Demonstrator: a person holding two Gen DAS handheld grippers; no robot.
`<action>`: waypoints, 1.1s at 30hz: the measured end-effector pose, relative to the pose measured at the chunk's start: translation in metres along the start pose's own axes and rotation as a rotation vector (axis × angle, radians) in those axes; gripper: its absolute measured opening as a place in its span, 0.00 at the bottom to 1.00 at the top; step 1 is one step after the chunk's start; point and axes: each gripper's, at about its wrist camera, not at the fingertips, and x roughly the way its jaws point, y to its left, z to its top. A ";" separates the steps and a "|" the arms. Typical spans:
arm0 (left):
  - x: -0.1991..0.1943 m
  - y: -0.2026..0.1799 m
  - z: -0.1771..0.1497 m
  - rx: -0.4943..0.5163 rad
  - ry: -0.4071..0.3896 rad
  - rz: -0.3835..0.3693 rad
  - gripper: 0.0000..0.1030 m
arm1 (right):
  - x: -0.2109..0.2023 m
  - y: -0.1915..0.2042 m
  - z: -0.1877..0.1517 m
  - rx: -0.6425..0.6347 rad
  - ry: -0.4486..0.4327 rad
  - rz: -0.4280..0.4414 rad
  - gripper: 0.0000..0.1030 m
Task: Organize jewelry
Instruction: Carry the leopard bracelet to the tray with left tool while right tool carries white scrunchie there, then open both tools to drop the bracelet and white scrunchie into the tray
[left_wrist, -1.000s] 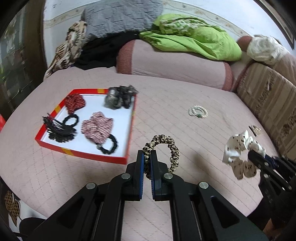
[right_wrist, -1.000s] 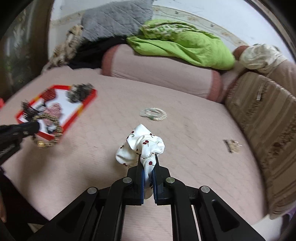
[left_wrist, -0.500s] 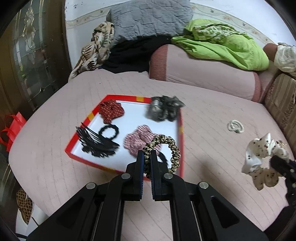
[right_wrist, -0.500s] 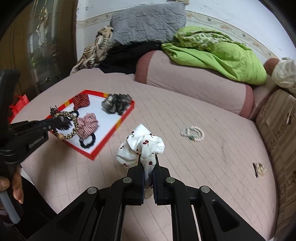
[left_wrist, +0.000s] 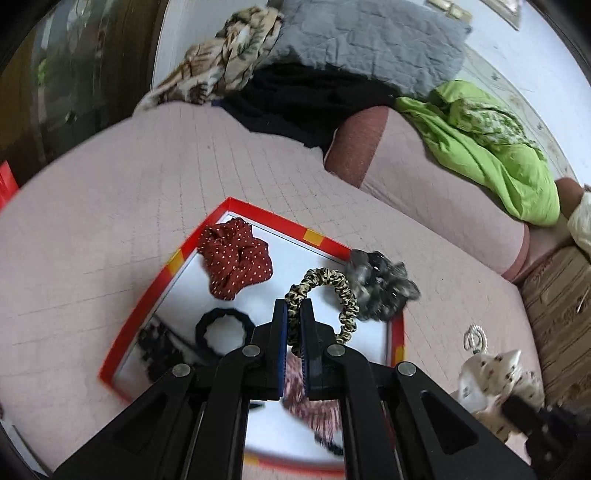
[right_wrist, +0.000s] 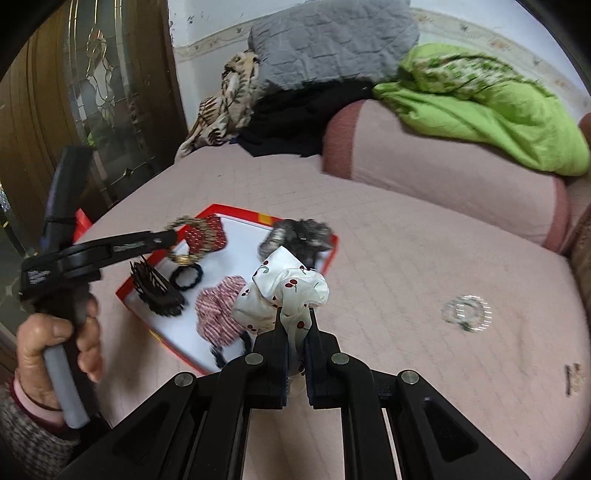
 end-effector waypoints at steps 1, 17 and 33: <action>0.008 0.001 0.003 -0.006 0.007 -0.002 0.06 | 0.010 0.002 0.004 0.008 0.010 0.017 0.08; 0.098 0.027 0.034 -0.133 0.137 -0.090 0.06 | 0.138 0.018 0.040 0.024 0.139 0.006 0.09; 0.041 -0.002 0.027 -0.015 0.001 -0.120 0.54 | 0.100 -0.004 0.020 0.071 0.138 -0.047 0.49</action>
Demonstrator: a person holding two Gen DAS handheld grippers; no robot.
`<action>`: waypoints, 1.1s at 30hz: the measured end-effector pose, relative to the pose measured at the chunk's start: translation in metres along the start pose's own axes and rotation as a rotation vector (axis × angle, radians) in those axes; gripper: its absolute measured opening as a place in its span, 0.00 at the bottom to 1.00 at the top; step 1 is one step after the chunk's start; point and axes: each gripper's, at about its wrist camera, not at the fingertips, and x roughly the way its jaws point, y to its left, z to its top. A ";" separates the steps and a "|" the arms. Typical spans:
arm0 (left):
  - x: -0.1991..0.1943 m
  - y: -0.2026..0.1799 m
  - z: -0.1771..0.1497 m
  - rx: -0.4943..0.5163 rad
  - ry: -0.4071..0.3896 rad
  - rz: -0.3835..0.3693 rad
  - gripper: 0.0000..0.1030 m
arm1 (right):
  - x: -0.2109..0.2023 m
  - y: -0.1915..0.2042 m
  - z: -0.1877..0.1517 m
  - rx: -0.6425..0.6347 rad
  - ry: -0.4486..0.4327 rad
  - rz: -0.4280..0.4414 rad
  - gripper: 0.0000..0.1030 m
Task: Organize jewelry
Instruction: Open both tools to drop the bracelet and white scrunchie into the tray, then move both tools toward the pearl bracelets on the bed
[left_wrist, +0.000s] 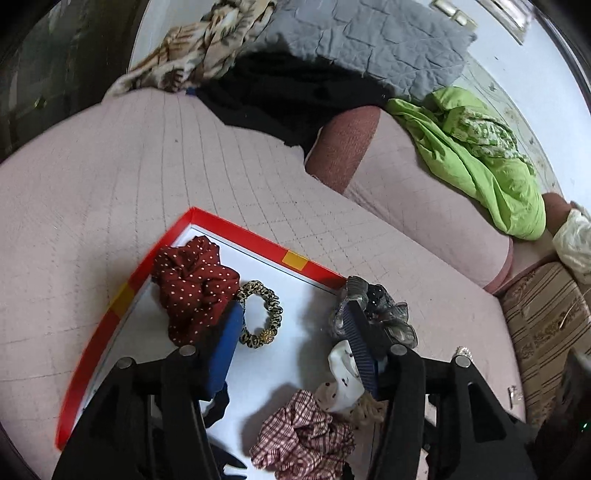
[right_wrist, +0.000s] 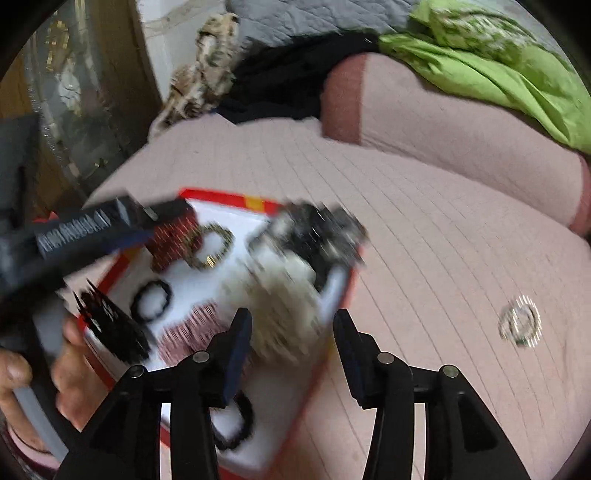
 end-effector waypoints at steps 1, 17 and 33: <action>-0.003 -0.001 -0.002 0.005 -0.006 0.002 0.54 | 0.001 -0.003 -0.007 0.008 0.019 -0.001 0.49; -0.020 -0.023 -0.019 0.126 -0.042 0.080 0.54 | -0.003 0.002 -0.057 0.031 0.126 -0.086 0.16; -0.054 -0.092 -0.064 0.248 -0.071 0.059 0.54 | -0.081 -0.112 -0.104 0.210 0.060 -0.065 0.37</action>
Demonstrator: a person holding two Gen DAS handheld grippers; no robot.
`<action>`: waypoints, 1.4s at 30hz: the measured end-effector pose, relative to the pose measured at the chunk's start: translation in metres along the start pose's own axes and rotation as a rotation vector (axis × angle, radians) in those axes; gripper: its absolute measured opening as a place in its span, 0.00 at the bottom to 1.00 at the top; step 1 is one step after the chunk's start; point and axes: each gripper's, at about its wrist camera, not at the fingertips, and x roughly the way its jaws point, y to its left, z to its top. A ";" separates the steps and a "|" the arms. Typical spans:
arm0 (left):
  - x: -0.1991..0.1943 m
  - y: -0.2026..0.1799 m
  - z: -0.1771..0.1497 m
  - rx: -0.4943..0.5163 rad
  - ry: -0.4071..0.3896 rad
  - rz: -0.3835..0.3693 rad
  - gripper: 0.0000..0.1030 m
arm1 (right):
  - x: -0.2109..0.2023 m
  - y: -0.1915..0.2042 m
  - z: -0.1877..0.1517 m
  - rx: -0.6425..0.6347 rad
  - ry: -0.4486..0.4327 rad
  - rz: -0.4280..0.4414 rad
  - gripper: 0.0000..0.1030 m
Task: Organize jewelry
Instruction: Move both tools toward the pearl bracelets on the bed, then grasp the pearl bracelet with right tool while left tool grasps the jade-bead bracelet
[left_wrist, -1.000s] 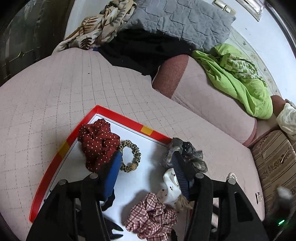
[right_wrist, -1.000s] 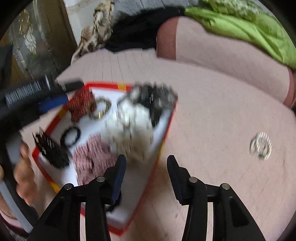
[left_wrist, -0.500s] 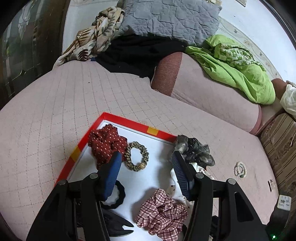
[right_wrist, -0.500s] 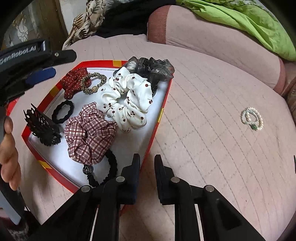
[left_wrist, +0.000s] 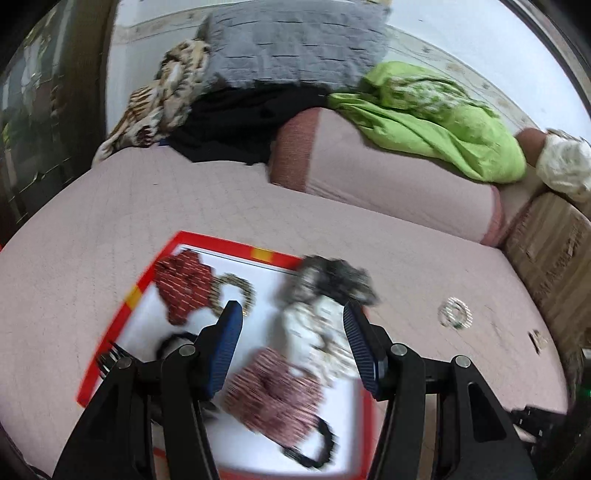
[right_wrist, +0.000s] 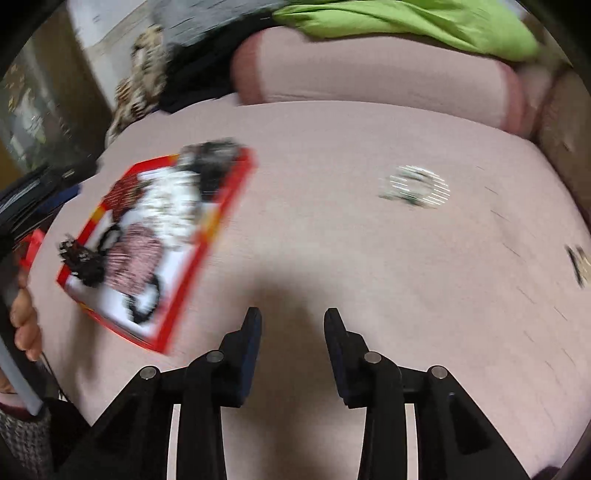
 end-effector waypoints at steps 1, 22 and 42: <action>-0.002 -0.007 -0.003 0.002 0.010 -0.010 0.54 | -0.006 -0.017 -0.005 0.017 -0.003 -0.015 0.37; 0.065 -0.163 -0.030 0.120 0.280 -0.090 0.54 | 0.007 -0.190 0.044 0.152 -0.113 -0.046 0.41; 0.139 -0.163 -0.026 0.098 0.340 -0.103 0.54 | 0.109 -0.164 0.120 -0.017 -0.036 -0.221 0.11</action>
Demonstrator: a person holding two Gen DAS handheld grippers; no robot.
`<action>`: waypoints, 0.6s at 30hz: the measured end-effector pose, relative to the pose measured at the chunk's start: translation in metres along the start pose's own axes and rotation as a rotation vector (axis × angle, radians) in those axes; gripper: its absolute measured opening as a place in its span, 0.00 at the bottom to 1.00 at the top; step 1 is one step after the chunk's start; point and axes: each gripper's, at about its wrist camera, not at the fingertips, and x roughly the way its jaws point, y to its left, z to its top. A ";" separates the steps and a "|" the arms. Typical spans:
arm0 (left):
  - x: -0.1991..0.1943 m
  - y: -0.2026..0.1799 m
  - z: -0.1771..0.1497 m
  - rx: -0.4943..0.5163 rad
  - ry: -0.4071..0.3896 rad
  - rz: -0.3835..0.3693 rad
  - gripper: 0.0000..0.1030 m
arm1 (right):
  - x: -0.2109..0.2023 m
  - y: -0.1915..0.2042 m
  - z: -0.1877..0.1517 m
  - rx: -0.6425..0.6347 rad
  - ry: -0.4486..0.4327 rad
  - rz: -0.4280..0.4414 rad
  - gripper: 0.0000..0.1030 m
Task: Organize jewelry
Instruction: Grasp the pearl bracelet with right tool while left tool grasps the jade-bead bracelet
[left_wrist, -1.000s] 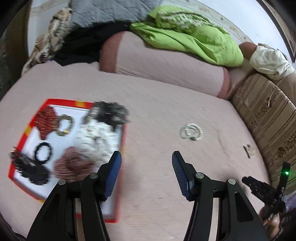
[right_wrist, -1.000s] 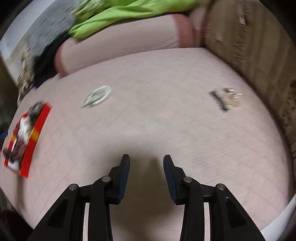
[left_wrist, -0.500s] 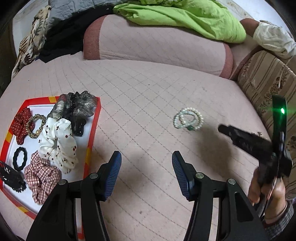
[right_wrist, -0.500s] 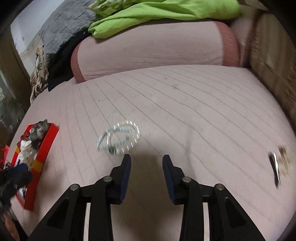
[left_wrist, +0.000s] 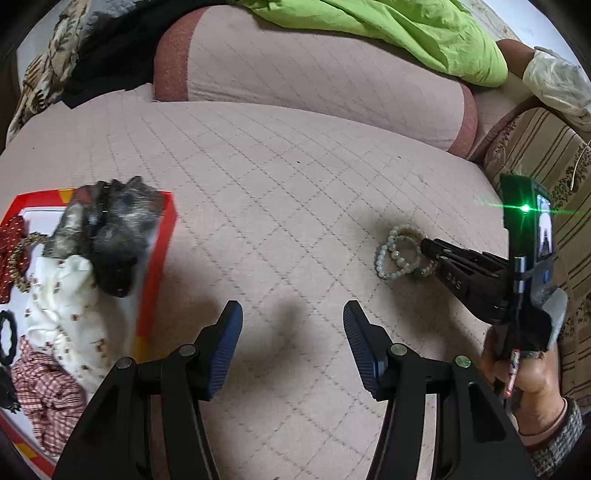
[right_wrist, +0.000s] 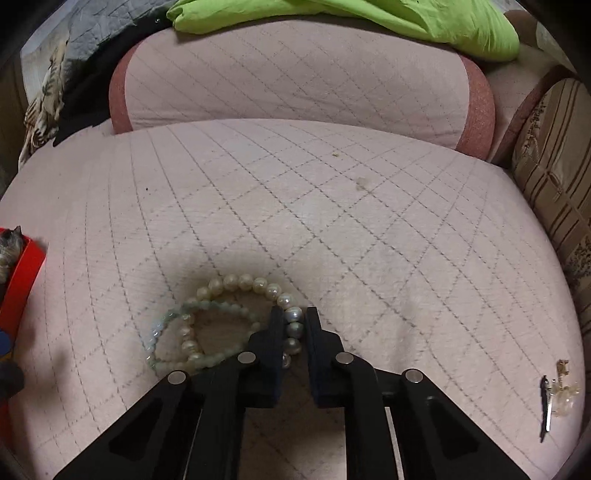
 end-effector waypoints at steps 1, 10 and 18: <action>0.002 -0.005 -0.001 0.008 0.002 -0.006 0.54 | -0.004 -0.006 -0.004 0.011 0.011 -0.002 0.11; 0.014 -0.052 -0.006 0.091 0.025 -0.049 0.54 | -0.068 -0.076 -0.086 0.136 0.154 0.008 0.10; 0.031 -0.121 -0.020 0.204 0.070 -0.146 0.54 | -0.089 -0.113 -0.122 0.263 0.070 0.056 0.11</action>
